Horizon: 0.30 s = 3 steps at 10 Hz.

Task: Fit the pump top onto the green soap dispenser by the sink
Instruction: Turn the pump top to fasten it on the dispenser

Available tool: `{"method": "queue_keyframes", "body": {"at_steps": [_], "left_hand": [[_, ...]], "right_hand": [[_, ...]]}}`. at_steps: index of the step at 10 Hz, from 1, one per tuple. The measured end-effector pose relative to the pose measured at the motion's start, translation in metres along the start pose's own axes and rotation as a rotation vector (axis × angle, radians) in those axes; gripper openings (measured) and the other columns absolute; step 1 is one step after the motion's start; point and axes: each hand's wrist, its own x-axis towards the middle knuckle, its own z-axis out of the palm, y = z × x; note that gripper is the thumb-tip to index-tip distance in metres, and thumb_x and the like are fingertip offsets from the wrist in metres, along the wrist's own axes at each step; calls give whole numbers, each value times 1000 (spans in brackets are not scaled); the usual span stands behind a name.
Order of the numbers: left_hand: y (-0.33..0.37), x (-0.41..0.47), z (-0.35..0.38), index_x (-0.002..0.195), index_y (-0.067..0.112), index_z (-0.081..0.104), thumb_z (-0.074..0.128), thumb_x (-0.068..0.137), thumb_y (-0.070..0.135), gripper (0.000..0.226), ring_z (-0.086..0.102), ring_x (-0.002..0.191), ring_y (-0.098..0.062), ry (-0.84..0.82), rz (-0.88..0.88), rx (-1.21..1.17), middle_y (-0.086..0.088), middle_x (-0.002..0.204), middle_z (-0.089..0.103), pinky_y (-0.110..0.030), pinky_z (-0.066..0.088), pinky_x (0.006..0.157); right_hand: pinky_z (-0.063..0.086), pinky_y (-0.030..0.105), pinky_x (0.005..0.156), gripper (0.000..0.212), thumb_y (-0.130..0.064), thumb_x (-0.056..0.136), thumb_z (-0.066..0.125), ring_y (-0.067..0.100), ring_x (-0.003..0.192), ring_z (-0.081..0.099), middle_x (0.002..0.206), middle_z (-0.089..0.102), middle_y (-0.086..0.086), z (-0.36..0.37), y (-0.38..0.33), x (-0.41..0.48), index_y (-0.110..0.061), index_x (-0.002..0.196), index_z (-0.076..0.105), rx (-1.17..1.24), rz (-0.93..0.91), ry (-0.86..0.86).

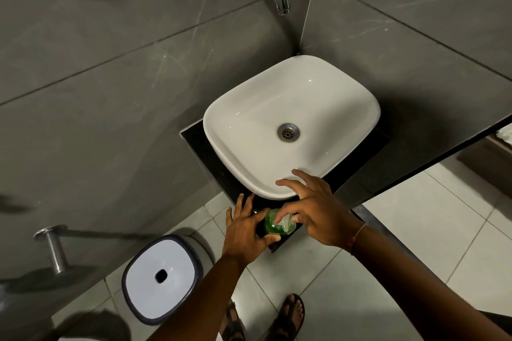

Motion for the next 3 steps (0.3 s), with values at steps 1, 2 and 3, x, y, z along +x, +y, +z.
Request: {"method": "queue_keyframes", "body": {"at_steps": [1,2,3], "left_hand": [[-1,-2,1,133,39,48,70,70,60,71,-5,149,-25,-6,-2,5,-3,162,13,-58,2,119],[-1,0,0,133,40,48,70,68,62,72,-5,149,-25,-3,-4,20,-3,162,12,-58,2,119],[-1,-2,-2,136,44,41,71,63,66,81,-8,148,-26,-28,-11,22,-4,162,7,-59,1,119]], "right_hand": [[11,56,118,42,-6,86,55,27,151,4,156,32,-8,-3,-1,1,-40,106,69,2,-14,-42],[8,57,118,43,-6,86,55,27,151,3,156,32,-7,-6,0,4,-40,108,69,14,-22,-61],[7,52,120,53,-8,88,54,23,151,3,157,30,-9,-11,-6,-5,-44,126,58,48,16,-25]]}}
